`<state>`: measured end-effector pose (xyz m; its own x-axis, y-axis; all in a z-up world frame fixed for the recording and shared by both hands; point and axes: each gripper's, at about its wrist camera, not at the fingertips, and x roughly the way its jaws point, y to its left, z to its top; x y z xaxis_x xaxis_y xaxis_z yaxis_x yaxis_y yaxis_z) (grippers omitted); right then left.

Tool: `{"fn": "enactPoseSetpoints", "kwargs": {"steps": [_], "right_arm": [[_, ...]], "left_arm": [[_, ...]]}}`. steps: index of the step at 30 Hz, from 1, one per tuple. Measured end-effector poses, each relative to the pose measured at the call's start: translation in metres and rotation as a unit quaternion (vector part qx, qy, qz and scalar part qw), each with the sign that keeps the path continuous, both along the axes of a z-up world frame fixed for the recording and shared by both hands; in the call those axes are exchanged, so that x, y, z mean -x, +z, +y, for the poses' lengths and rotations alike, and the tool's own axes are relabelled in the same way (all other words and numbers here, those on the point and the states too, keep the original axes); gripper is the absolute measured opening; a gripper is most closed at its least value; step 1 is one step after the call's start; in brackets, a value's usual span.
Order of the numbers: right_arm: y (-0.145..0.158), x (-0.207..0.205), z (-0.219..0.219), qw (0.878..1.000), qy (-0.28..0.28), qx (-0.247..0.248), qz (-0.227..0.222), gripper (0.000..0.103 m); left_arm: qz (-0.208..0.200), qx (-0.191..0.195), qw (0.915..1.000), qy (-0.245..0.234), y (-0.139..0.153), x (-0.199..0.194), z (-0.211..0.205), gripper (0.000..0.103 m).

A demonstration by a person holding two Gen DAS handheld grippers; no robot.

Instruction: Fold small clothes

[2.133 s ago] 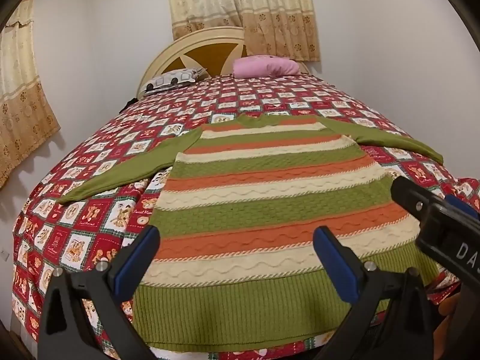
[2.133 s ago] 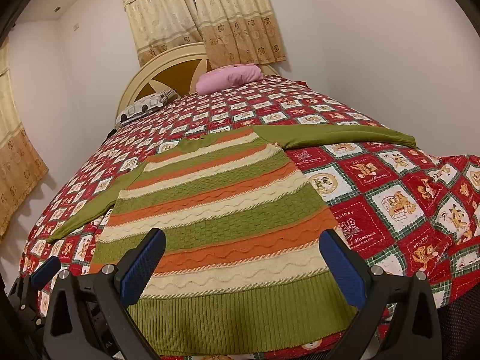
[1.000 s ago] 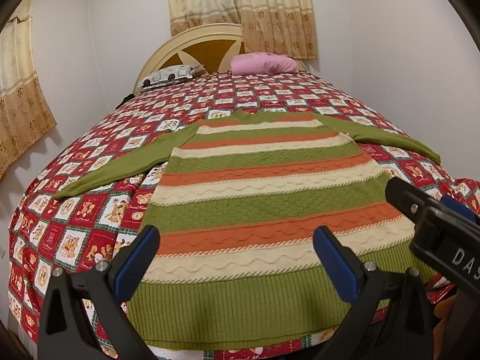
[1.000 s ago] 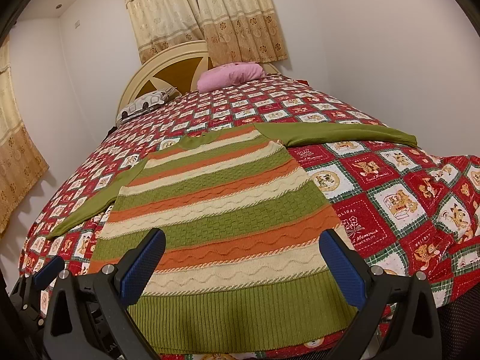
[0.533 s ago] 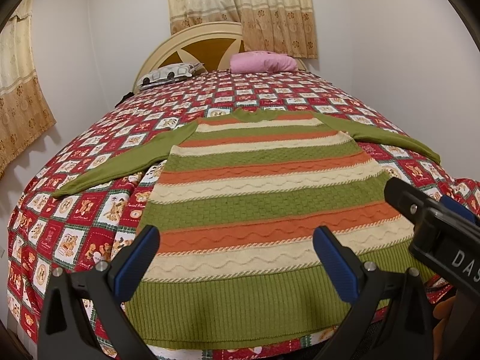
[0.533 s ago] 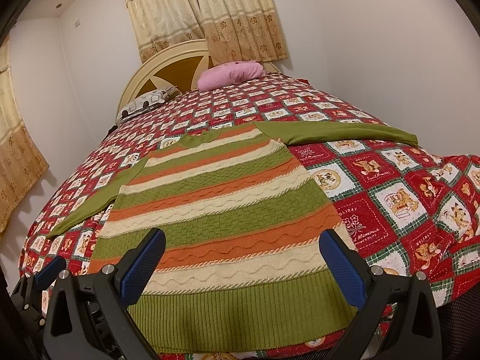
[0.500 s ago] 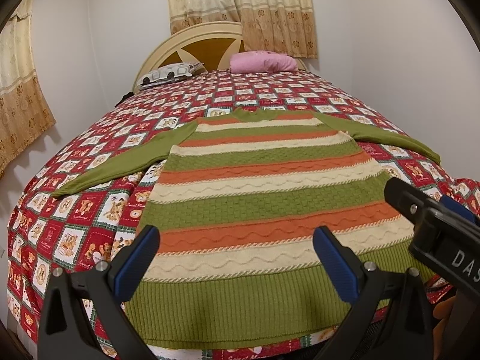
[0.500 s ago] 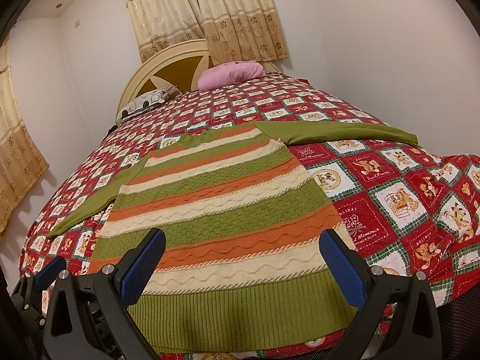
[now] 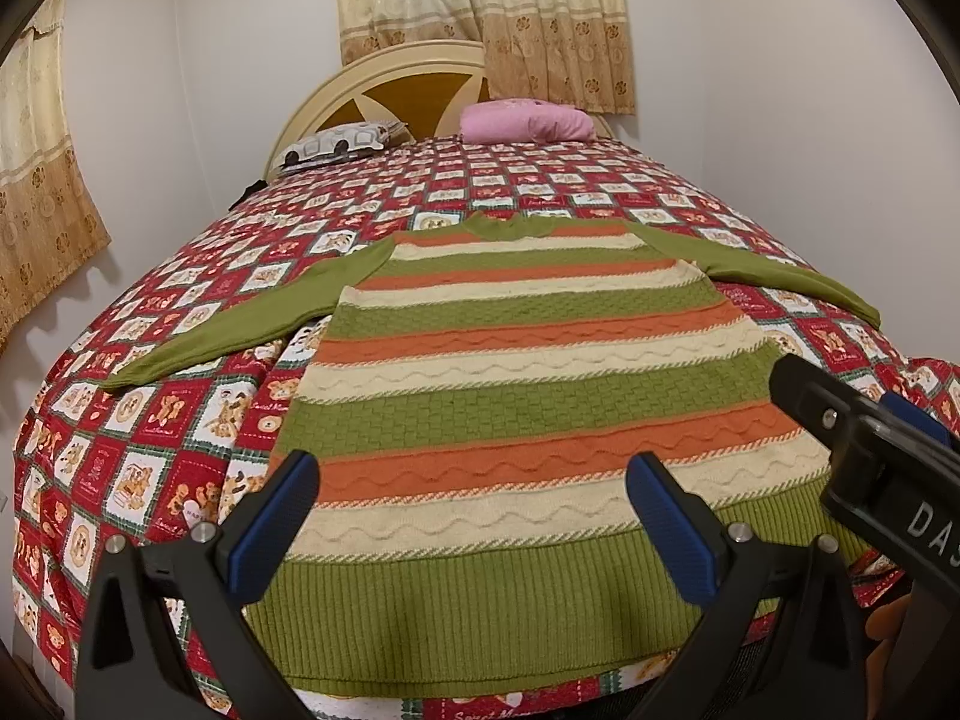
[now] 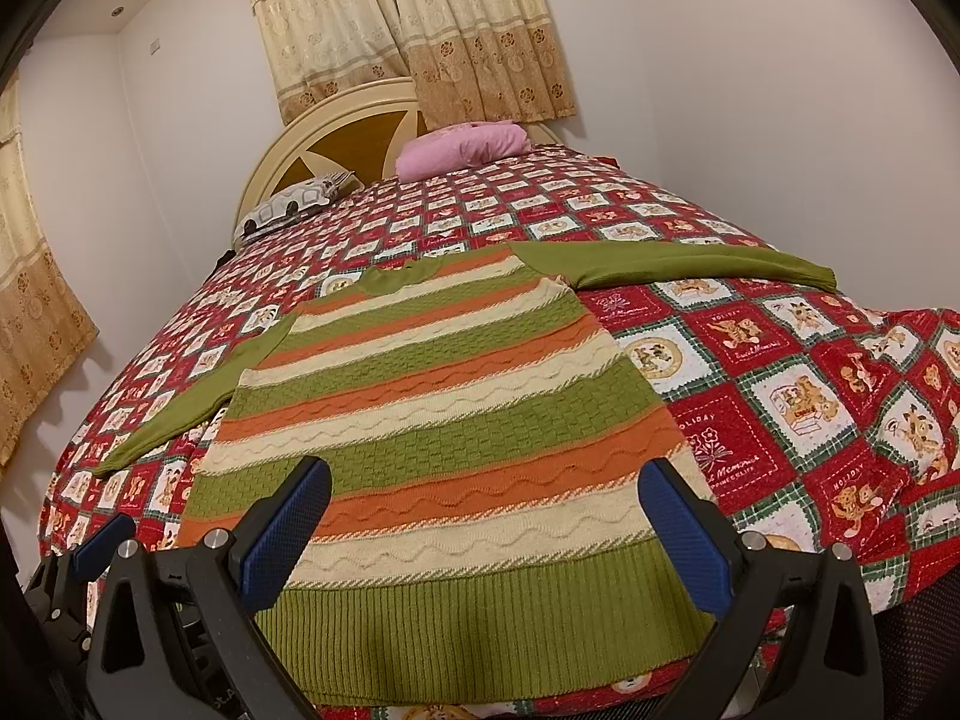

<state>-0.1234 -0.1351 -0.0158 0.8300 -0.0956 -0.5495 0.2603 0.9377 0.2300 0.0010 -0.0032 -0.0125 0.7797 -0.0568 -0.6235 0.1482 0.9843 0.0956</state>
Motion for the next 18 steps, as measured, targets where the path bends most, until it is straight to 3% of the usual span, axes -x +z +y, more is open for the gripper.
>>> {"fn": "enactPoseSetpoints", "kwargs": {"steps": [18], "right_arm": [[-0.0032,-0.0008,0.0041,1.0,0.001,-0.001,0.004,0.102]], "left_arm": [[0.012,0.005,0.9999,-0.001,-0.0029,-0.002,-0.0014,0.103]]}}
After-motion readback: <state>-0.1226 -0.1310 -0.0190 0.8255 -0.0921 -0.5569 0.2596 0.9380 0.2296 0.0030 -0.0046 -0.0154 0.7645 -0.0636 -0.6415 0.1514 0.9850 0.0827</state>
